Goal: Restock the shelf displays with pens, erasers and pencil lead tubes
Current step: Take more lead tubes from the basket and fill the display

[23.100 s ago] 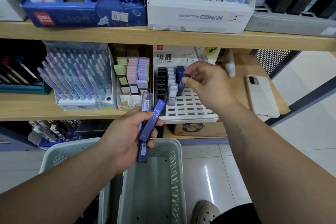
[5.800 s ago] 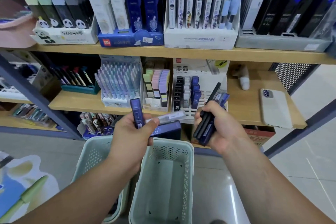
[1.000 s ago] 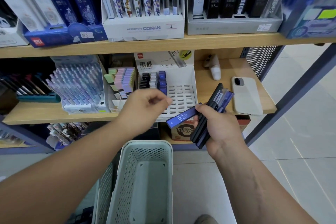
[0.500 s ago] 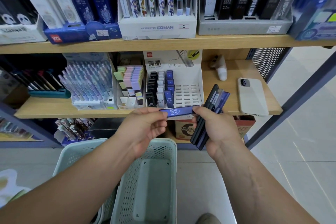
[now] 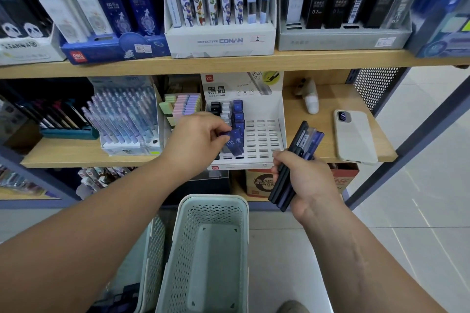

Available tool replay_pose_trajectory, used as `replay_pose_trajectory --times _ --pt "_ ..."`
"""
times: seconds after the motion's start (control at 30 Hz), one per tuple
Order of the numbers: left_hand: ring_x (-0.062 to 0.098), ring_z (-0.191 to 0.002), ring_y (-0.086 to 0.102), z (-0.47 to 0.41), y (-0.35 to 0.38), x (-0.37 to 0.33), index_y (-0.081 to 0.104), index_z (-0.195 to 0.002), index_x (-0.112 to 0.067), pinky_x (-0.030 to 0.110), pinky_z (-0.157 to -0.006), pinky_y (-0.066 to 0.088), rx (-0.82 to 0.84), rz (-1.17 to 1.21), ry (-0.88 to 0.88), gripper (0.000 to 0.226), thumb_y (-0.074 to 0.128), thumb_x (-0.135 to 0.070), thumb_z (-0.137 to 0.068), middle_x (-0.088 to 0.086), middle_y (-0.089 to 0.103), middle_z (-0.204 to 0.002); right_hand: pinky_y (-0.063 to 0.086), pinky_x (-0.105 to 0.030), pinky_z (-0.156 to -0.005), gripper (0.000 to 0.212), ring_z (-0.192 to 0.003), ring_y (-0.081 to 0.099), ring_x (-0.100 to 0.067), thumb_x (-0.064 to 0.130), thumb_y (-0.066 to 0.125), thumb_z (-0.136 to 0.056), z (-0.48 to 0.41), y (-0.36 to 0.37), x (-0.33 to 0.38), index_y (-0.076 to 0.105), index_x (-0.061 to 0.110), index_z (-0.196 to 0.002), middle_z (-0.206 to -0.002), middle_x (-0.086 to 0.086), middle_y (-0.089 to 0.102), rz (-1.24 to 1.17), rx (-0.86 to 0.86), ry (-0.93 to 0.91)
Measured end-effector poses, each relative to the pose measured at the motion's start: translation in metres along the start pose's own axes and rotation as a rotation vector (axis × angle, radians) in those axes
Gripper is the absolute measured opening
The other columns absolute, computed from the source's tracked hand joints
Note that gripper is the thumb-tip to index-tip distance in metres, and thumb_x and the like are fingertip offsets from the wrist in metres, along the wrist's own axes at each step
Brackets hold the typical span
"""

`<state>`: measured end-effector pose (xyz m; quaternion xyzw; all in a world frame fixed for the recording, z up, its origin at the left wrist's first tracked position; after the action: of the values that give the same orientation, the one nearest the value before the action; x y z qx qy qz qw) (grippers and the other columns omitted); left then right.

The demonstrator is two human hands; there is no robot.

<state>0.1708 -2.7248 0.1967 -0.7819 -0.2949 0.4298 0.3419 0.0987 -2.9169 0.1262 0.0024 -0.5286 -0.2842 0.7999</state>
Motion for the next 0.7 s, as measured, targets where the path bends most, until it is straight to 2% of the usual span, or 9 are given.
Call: replay_pose_trajectory --times 0.07,0.13,0.27,0.43,0.7 --pt "-0.002 -0.066 0.052 -0.004 0.007 0.000 0.079 -0.092 -0.014 0.017 -0.069 0.046 0.040 -0.009 0.010 0.011 0.079 -0.010 -0.082 -0.013 0.061 -0.077 0.047 -0.028 -0.052 0.012 -0.050 0.051 -0.016 -0.002 0.069 -0.084 -0.001 -0.001 0.000 0.062 0.007 -0.087 -0.059 -0.005 0.058 -0.005 0.000 0.003" --pt "-0.006 -0.068 0.052 -0.007 0.010 0.002 0.079 -0.095 -0.015 0.012 -0.069 0.041 0.059 -0.003 -0.005 0.012 0.078 -0.012 -0.084 -0.015 0.061 -0.079 0.047 -0.028 -0.052 0.012 -0.050 0.052 -0.016 -0.001 0.070 -0.084 -0.002 -0.002 0.000 0.063 0.007 -0.087 -0.058 -0.004 0.058 -0.016 -0.002 0.008" --pt "0.004 -0.076 0.056 -0.012 0.011 0.004 0.080 -0.097 -0.014 0.020 -0.076 0.046 0.046 -0.003 -0.009 0.013 0.078 -0.013 -0.084 -0.004 0.073 -0.092 0.046 -0.026 -0.050 0.012 -0.048 0.052 -0.015 -0.002 0.070 -0.084 -0.003 -0.002 0.000 0.064 0.005 -0.092 -0.058 -0.004 0.058 -0.035 -0.008 0.013" --pt "0.011 -0.084 0.062 -0.018 0.011 0.008 0.079 -0.099 -0.016 0.028 -0.083 0.052 0.078 -0.038 -0.004 0.015 0.078 -0.015 -0.085 -0.002 0.074 -0.096 0.047 -0.026 -0.049 0.015 -0.048 0.052 -0.016 -0.002 0.070 -0.084 -0.003 -0.002 0.000 0.064 0.004 -0.096 -0.060 -0.005 0.059 -0.043 -0.007 0.020" --pt "0.020 -0.091 0.069 -0.019 0.017 0.002 0.079 -0.104 -0.016 0.038 -0.082 0.057 0.123 -0.148 0.152 0.019 0.077 -0.016 -0.086 0.001 0.075 -0.100 0.049 -0.025 -0.047 0.014 -0.050 0.054 -0.014 -0.003 0.069 -0.085 -0.002 0.001 0.001 0.063 0.006 -0.093 -0.064 -0.007 0.060 -0.055 0.000 0.021"
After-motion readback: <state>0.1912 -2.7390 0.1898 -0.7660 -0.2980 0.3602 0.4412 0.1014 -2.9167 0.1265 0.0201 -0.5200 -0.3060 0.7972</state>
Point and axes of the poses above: each hand's wrist, its own z-axis away from the middle knuckle, its own y-axis out of the palm, x = y × z, the point moved 7 cm from there along -z, towards the middle knuckle
